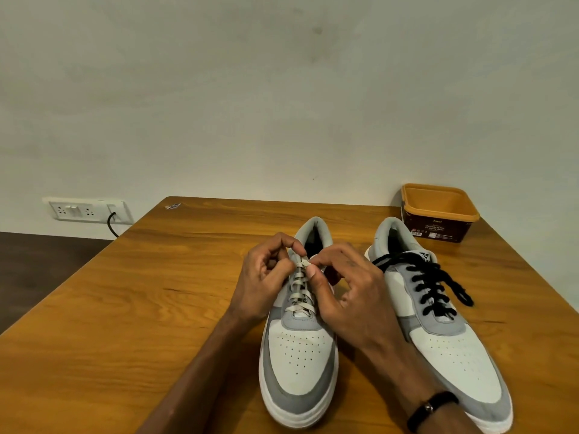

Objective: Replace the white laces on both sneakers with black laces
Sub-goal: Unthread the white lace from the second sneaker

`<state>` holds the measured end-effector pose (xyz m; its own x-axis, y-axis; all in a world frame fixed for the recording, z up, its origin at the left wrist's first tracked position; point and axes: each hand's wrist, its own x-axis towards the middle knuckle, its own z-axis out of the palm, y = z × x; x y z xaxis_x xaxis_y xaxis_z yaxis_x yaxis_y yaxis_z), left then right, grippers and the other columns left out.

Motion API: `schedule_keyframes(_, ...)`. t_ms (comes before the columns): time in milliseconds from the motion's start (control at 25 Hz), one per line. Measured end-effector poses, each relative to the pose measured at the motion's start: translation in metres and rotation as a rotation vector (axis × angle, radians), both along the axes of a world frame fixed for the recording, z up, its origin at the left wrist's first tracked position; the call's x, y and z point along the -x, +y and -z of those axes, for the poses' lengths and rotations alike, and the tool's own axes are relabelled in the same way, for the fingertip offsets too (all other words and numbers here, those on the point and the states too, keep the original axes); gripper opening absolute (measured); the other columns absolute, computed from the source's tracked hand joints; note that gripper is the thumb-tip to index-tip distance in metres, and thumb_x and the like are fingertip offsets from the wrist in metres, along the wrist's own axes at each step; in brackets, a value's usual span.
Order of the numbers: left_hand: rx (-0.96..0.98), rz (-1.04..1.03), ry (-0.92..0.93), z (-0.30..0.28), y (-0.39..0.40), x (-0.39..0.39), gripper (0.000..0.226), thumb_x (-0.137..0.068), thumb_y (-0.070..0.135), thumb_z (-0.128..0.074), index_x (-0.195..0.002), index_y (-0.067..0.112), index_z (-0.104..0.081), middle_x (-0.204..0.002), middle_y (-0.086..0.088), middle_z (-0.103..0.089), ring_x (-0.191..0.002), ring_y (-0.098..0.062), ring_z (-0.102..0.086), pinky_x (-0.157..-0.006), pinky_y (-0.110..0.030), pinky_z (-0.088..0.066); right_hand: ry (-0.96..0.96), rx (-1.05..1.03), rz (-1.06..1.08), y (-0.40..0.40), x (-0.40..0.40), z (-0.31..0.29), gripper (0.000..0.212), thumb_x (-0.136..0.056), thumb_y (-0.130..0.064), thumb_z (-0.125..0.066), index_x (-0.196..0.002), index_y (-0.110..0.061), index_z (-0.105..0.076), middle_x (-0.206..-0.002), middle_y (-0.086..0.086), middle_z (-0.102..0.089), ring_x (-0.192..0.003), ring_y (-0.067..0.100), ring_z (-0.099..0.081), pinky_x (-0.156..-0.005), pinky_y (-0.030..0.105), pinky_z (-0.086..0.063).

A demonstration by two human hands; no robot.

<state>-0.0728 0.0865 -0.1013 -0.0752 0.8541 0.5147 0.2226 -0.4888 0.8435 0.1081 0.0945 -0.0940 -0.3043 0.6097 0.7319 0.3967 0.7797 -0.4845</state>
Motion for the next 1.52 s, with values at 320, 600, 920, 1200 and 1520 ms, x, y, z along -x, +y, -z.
schedule_keyframes(320, -0.045, -0.088, 0.194, -0.003, -0.006, -0.002, 0.019, -0.083, 0.018, -0.067, -0.100, 0.024, -0.065, -0.059, 0.006, -0.043, -0.053, -0.011, -0.038, -0.051, -0.031, -0.034, 0.244, 0.122, 0.000, -0.010, 0.004, -0.006, 0.006, -0.107, -0.025, -0.057, -0.106, -0.021, -0.061, -0.097, -0.010, -0.063, -0.091, 0.012, -0.065, -0.075, 0.037, -0.057)
schedule_keyframes(600, -0.073, -0.166, 0.266, -0.004, -0.007, -0.006, 0.021, -0.087, 0.008, -0.072, -0.099, 0.025, -0.068, -0.055, 0.010, -0.045, -0.049, -0.007, -0.039, -0.049, -0.029, -0.037, 0.623, 0.055, 0.031, -0.011, 0.005, -0.010, 0.011, -0.113, -0.013, -0.035, -0.112, -0.013, -0.046, -0.081, 0.001, -0.068, -0.066, 0.020, -0.070, -0.057, 0.043, -0.058)
schedule_keyframes(920, -0.078, -0.155, 0.229, -0.006, -0.010, -0.009, 0.017, -0.086, 0.029, -0.063, -0.100, 0.023, -0.072, -0.055, 0.006, -0.050, -0.049, -0.013, -0.044, -0.050, -0.029, -0.040, 0.603, -0.077, -0.062, -0.023, 0.008, -0.012, 0.017, -0.111, -0.014, -0.037, -0.122, -0.026, -0.042, -0.121, 0.009, -0.073, -0.097, 0.007, -0.076, -0.070, 0.026, -0.061)
schedule_keyframes(1200, -0.103, -0.139, 0.239, -0.007, -0.009, -0.012, 0.006, -0.087, 0.025, -0.067, -0.093, 0.021, -0.066, -0.053, 0.011, -0.046, -0.047, -0.006, -0.040, -0.049, -0.028, -0.039, 0.274, -0.130, -0.083, -0.016, 0.010, 0.001, 0.014, -0.112, -0.019, -0.037, -0.125, -0.017, -0.042, -0.151, 0.015, -0.055, -0.145, 0.023, -0.051, -0.109, 0.055, -0.051)
schedule_keyframes(1520, -0.055, -0.128, 0.149, -0.005, -0.007, -0.011, 0.013, -0.084, 0.029, -0.063, -0.092, 0.021, -0.069, -0.057, 0.008, -0.050, -0.051, -0.010, -0.043, -0.052, -0.023, -0.039, 0.203, -0.143, -0.020, -0.014, 0.004, -0.007, 0.030, -0.106, -0.003, -0.050, -0.135, -0.007, -0.047, -0.163, 0.015, -0.039, -0.153, 0.021, -0.039, -0.115, 0.027, -0.044)
